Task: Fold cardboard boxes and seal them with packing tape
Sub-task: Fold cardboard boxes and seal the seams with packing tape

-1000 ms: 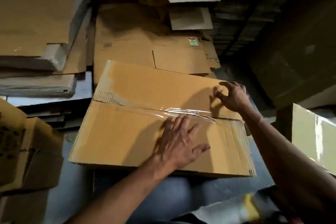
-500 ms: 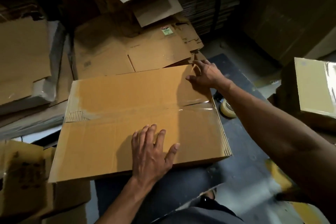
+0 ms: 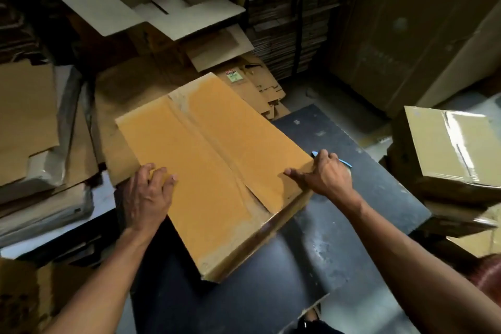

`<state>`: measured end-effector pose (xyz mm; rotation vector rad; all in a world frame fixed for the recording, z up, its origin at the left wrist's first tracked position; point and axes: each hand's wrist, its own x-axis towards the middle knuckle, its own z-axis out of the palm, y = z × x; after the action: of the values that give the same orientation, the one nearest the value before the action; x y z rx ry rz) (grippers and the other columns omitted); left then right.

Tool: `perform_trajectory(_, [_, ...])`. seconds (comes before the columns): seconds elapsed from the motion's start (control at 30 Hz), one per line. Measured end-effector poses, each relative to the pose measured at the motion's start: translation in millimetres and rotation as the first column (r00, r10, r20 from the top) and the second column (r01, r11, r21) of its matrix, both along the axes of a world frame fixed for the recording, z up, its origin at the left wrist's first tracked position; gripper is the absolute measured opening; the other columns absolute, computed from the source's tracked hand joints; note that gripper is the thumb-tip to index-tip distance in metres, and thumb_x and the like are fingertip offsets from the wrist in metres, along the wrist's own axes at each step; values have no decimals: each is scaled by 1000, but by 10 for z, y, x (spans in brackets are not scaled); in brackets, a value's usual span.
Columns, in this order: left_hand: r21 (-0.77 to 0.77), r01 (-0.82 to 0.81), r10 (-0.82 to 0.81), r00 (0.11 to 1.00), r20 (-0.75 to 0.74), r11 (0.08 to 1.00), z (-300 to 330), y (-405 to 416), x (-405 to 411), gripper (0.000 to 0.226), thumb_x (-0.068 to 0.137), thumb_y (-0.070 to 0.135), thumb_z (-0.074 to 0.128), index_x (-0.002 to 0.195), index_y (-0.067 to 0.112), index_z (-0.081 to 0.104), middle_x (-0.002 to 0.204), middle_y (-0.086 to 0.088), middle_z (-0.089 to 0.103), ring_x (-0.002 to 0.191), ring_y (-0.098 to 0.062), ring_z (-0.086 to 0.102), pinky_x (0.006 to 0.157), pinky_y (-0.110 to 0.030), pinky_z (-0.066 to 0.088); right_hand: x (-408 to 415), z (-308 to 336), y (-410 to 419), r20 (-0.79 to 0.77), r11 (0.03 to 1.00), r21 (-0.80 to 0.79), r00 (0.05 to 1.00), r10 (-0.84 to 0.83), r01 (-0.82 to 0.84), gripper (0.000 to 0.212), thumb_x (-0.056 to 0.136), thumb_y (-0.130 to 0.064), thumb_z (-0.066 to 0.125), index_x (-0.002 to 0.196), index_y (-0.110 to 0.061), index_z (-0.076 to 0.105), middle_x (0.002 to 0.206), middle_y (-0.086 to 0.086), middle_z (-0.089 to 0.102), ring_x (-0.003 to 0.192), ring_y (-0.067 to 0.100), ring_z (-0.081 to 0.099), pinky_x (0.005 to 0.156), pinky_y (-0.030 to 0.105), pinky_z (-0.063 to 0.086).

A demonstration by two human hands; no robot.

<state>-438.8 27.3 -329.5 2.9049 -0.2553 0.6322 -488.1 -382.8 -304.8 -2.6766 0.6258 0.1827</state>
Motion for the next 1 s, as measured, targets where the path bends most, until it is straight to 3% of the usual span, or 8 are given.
perform_trajectory(0.1, [-86,53,-62,993,-96,995,59,-130,200,58,101,53,43,109,5,74,113,-19,65,98,-43,61,77,-50,51,-221,-60,-29,-13,998,-4,998,-64,64,114,57,-106,44,129,-18,48,123,8,58,104,28,61,79,48,60])
perform_trajectory(0.27, [-203,99,-136,975,-175,974,226,-821,-76,63,102,61,35,129,14,66,134,-15,61,119,-33,55,95,-52,47,-418,-169,-399,83,985,171,995,-50,35,77,76,-94,45,114,-28,62,104,-5,66,90,19,65,72,39,57])
perform_trajectory(0.37, [-198,223,-267,934,-237,955,276,-1537,-395,67,102,67,33,142,21,59,153,-12,49,138,-29,45,111,-50,39,-337,-369,-788,142,958,278,983,-115,72,53,98,-68,47,112,-22,69,103,5,75,95,28,69,75,37,52])
perform_trajectory(0.47, [-117,263,-287,896,-338,958,242,-2205,-543,79,98,75,16,156,27,42,170,-10,23,157,-25,19,126,-49,20,-10,-663,-1213,35,979,202,998,-48,40,32,98,-39,62,121,-17,67,117,13,72,106,37,65,81,38,50])
perform_trajectory(0.57, [-19,207,-196,883,-426,978,117,-2649,-528,88,94,79,3,163,29,24,173,-8,2,160,-23,-3,128,-51,4,351,-941,-1514,-103,991,110,991,85,-74,50,92,-31,60,141,-20,54,136,15,60,123,39,54,99,48,50])
perform_trajectory(0.67, [63,174,-127,881,-455,983,-1,-2909,-480,83,98,76,6,164,27,20,173,-8,0,160,-23,-7,128,-53,-1,698,-1208,-1674,-179,979,50,962,205,-199,61,92,-30,57,151,-25,42,141,12,56,129,38,51,99,54,51])
perform_trajectory(0.83, [120,144,-75,888,-454,982,-65,-3022,-471,79,101,74,11,163,26,19,171,-3,6,159,-19,0,127,-55,-2,975,-1425,-1726,-193,950,28,931,311,-311,31,95,-22,57,125,-18,61,114,11,69,103,34,68,84,47,60])
perform_trajectory(1.0, [95,141,-76,866,-495,985,-58,-3107,-470,77,101,72,10,163,28,7,172,-3,0,159,-18,-4,129,-52,4,857,-1334,-1863,-196,950,123,931,307,-287,35,95,-22,63,124,-10,48,111,18,65,99,40,66,81,48,56])
